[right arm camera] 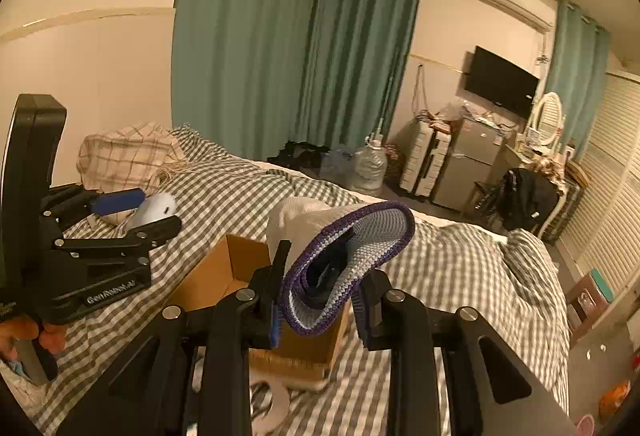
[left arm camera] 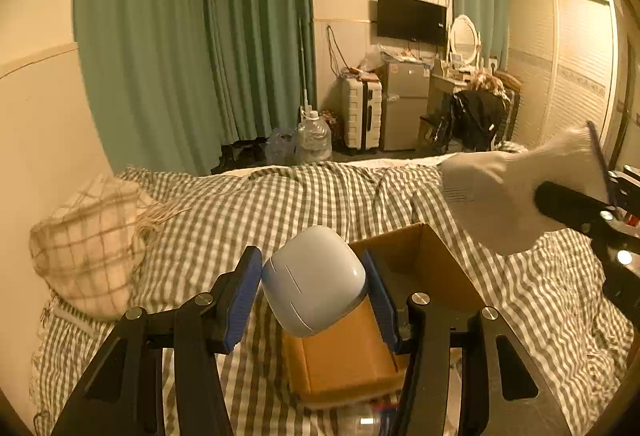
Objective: Organize objects
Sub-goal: 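Lower the earbud case and sock into the box and open both grippers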
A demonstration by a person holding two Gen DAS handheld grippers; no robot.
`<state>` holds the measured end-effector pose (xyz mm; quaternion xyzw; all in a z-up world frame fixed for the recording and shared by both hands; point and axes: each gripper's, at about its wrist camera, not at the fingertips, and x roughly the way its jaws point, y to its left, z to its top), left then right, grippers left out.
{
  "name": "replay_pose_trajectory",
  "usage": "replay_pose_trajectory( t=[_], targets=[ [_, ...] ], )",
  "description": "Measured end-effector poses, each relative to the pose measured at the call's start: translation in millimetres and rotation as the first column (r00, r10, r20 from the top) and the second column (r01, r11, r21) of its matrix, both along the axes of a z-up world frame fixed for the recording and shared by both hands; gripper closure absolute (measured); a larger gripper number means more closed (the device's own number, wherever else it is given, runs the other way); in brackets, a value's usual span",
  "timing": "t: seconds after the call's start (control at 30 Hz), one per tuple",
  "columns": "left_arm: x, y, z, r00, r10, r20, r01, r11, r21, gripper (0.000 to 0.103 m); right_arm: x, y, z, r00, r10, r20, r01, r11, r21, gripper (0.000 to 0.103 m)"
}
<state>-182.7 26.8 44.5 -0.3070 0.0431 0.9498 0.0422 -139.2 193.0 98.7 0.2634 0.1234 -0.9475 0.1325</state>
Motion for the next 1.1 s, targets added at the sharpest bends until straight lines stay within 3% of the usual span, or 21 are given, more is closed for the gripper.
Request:
replay_pose_trajectory(
  t=[0.23, 0.3, 0.33, 0.63, 0.7, 0.73, 0.77, 0.8, 0.83, 0.87, 1.0, 1.1],
  targets=[
    [-42.9, 12.6, -41.5, 0.996, -0.012, 0.084, 0.013, 1.0, -0.018, 0.052, -57.4, -8.6, -49.1, 0.994, 0.004, 0.105, -0.005, 1.0, 0.012, 0.077],
    [-51.9, 14.2, -57.0, 0.994, -0.015, 0.112, 0.017, 1.0, -0.021, 0.074, -68.0, -8.5, -64.0, 0.991, -0.001, 0.133, 0.0, 1.0, 0.006, 0.077],
    [-56.1, 15.2, -63.9, 0.992, -0.007, 0.124, 0.012, 0.999, -0.034, 0.079, -74.1, -7.9, -73.8, 0.989, -0.004, 0.151, 0.004, 1.0, 0.002, 0.077],
    [-61.4, 22.6, -94.8, 0.982, -0.029, 0.187, 0.036, 0.999, -0.036, 0.078, -92.8, 7.1, -109.6, 0.972, -0.01, 0.234, 0.025, 0.998, -0.062, 0.076],
    [-56.9, 21.2, -91.5, 0.982, -0.025, 0.187, 0.032, 0.999, -0.039, 0.076, -89.0, 10.5, -105.9, 0.971, -0.011, 0.237, 0.031, 0.996, -0.081, 0.061],
    [-54.8, 20.7, -89.1, 0.982, -0.021, 0.187, 0.029, 0.999, -0.04, 0.073, -84.6, 13.1, -100.8, 0.975, -0.025, 0.219, 0.045, 0.995, -0.088, 0.041],
    [-51.1, 19.1, -84.0, 0.983, -0.017, 0.183, 0.025, 0.999, -0.042, 0.06, -80.0, 15.7, -93.6, 0.979, -0.035, 0.199, 0.054, 0.994, -0.092, 0.029],
    [-45.5, 17.5, -78.0, 0.985, -0.01, 0.171, 0.018, 0.999, -0.045, 0.049, -72.1, 18.4, -84.6, 0.984, -0.04, 0.176, 0.057, 0.994, -0.094, 0.029],
    [-38.0, 15.6, -70.1, 0.989, 0.002, 0.149, 0.005, 0.999, -0.052, 0.03, -66.8, 19.1, -76.8, 0.985, -0.04, 0.165, 0.056, 0.994, -0.095, 0.028],
    [-32.0, 13.2, -62.8, 0.992, 0.011, 0.126, -0.004, 0.998, -0.057, 0.022, -61.6, 19.7, -69.5, 0.987, -0.041, 0.157, 0.056, 0.994, -0.096, 0.026],
    [-2.2, 2.3, -38.5, 0.996, 0.025, 0.084, -0.02, 0.998, -0.064, 0.016, -26.3, 22.3, -34.2, 0.994, -0.05, 0.097, 0.058, 0.995, -0.086, 0.011],
    [22.0, -7.7, -21.9, 0.997, 0.037, 0.064, -0.034, 0.998, -0.054, 0.004, 2.8, 22.3, -14.0, 0.997, -0.056, 0.054, 0.059, 0.996, -0.066, 0.005]
  ],
)
